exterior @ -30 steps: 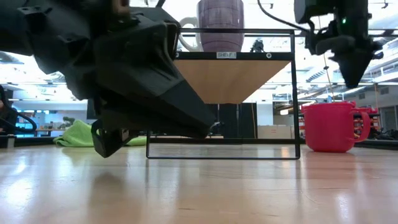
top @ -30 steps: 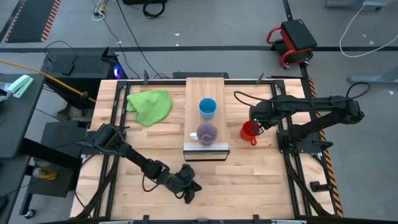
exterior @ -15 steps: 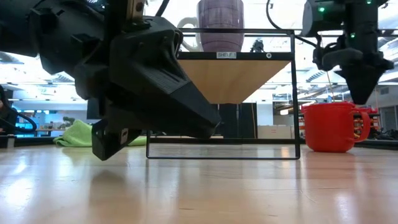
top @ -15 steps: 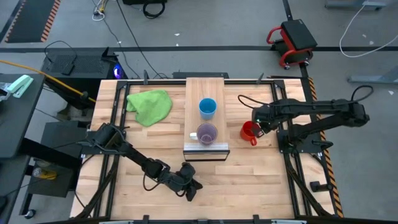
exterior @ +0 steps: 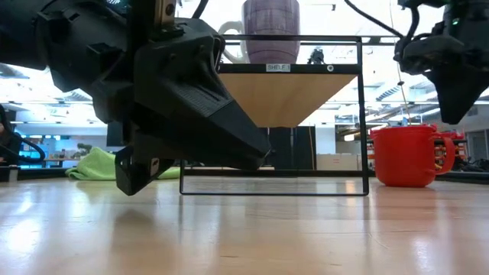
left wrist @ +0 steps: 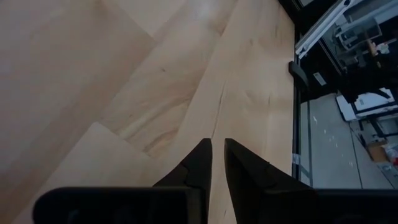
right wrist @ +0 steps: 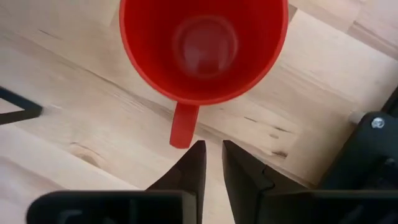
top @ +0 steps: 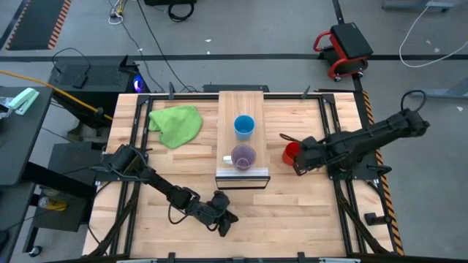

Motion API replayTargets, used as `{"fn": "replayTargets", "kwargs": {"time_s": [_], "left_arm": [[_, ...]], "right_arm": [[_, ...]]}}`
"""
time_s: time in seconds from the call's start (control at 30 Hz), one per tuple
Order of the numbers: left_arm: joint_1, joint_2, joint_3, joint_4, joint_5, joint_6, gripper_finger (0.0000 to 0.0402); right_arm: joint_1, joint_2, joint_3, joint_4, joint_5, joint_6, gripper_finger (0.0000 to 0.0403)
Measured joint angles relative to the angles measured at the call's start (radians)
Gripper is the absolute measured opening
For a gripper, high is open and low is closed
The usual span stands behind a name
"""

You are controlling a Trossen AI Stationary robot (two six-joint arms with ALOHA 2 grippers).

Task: Stack small to large cups/mugs on shelf
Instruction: Put the red mug on the shelf

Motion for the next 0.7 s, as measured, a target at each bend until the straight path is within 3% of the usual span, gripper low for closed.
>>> {"fn": "replayTargets", "kwargs": {"time_s": [0.23, 0.7], "left_arm": [[0.001, 0.000, 0.000, 0.000, 0.000, 0.018, 0.0057], [-0.005, 0.000, 0.000, 0.000, 0.000, 0.006, 0.0059]], "right_arm": [[0.032, 0.053, -0.045, 0.012, 0.011, 0.058, 0.0047], [0.037, 0.059, -0.115, 0.291, 0.017, 0.082, 0.0011]]}}
